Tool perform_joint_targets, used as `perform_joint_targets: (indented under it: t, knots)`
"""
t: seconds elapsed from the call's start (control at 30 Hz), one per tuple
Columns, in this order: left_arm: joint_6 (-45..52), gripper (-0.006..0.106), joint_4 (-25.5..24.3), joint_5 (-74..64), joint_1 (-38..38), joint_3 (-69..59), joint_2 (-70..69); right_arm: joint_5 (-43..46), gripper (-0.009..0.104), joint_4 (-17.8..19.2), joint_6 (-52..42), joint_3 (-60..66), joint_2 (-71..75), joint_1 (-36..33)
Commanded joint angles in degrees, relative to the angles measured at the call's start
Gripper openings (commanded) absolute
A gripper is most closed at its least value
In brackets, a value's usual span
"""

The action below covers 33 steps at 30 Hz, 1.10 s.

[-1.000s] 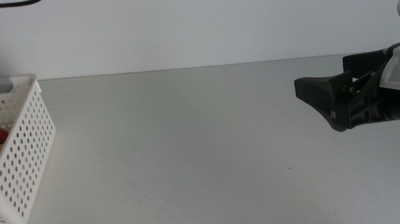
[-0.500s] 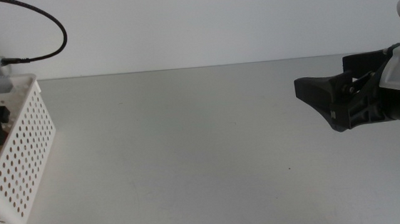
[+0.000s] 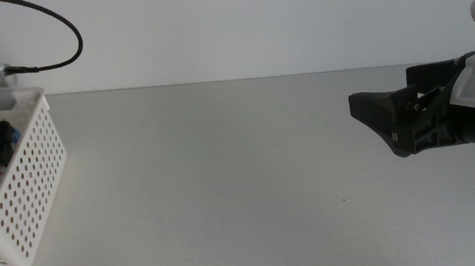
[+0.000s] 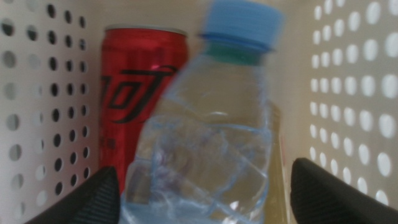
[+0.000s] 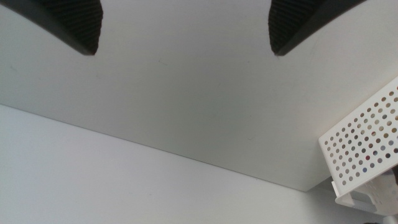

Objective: Use arms to grab the bottles and put them into the dustbin to the left of the table.

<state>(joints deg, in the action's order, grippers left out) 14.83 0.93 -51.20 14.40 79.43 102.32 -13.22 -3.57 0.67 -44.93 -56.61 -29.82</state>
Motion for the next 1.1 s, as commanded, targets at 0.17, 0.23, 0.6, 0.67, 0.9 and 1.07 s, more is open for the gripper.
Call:
perform_joint_targets:
  t: [0.17,0.23,0.6,0.67,0.9,1.07]
  knots:
    - [0.0,0.094,3.1,-2.8,-0.1,1.7,-7.8,3.7,0.071,0.2,-0.7,-1.4,1.0,0.0]
    - [0.0,0.094,4.4,-2.9,-0.3,1.4,-10.1,3.7,0.071,0.2,-0.7,-1.4,1.0,0.0]
    - [-1.0,0.090,3.9,-0.3,-9.6,1.0,-23.1,3.7,0.071,0.2,-0.7,-1.4,1.0,0.0]
    - [-1.5,0.090,3.9,2.4,-11.8,-0.1,-25.6,3.7,0.071,0.2,-0.7,-1.4,1.0,0.0]
    - [-3.5,0.090,3.9,13.1,-16.8,-6.9,-34.6,3.7,0.071,0.2,-0.7,-1.4,1.0,0.0]
    - [-3.5,0.090,3.7,14.4,-16.9,-7.3,-36.8,3.7,0.071,0.2,-0.7,-1.4,1.0,0.0]
